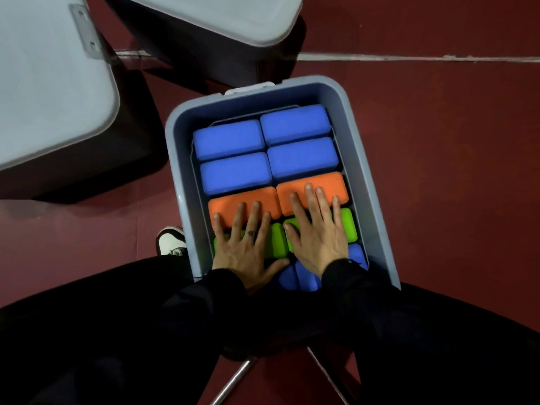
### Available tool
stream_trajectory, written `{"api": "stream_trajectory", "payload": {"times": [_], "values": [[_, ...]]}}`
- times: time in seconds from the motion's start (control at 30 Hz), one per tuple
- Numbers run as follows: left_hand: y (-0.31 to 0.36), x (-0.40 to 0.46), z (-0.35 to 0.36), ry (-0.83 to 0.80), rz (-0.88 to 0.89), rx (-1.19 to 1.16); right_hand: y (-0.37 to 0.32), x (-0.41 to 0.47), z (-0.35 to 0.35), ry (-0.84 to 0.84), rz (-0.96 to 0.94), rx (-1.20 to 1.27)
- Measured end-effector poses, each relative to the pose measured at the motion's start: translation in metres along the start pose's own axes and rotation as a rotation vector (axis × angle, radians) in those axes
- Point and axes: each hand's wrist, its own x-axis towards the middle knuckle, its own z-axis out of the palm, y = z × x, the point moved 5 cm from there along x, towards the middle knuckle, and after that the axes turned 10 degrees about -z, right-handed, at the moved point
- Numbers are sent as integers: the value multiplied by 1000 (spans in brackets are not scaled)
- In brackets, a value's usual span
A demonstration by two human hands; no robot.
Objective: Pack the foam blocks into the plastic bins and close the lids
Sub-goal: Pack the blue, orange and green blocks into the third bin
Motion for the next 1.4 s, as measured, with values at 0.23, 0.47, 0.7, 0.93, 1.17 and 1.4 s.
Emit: {"api": "stream_trajectory", "payload": {"times": [0.23, 0.47, 0.7, 0.93, 1.17, 1.4], "values": [[1, -7, -3, 45, 81, -59, 3, 6, -5, 23, 18, 1], [0, -17, 8, -10, 242, 62, 7, 22, -24, 214, 35, 103], [-3, -13, 8, -18, 220, 0, 24, 136, -46, 40, -58, 43], [-4, -13, 8, 24, 207, 2, 26, 156, -17, 0, -30, 24], [0, -20, 24, -12, 222, 23, 18, 145, -21, 23, -23, 39], [0, -21, 25, 18, 222, -5, -53, 172, -20, 116, -364, 40]]}}
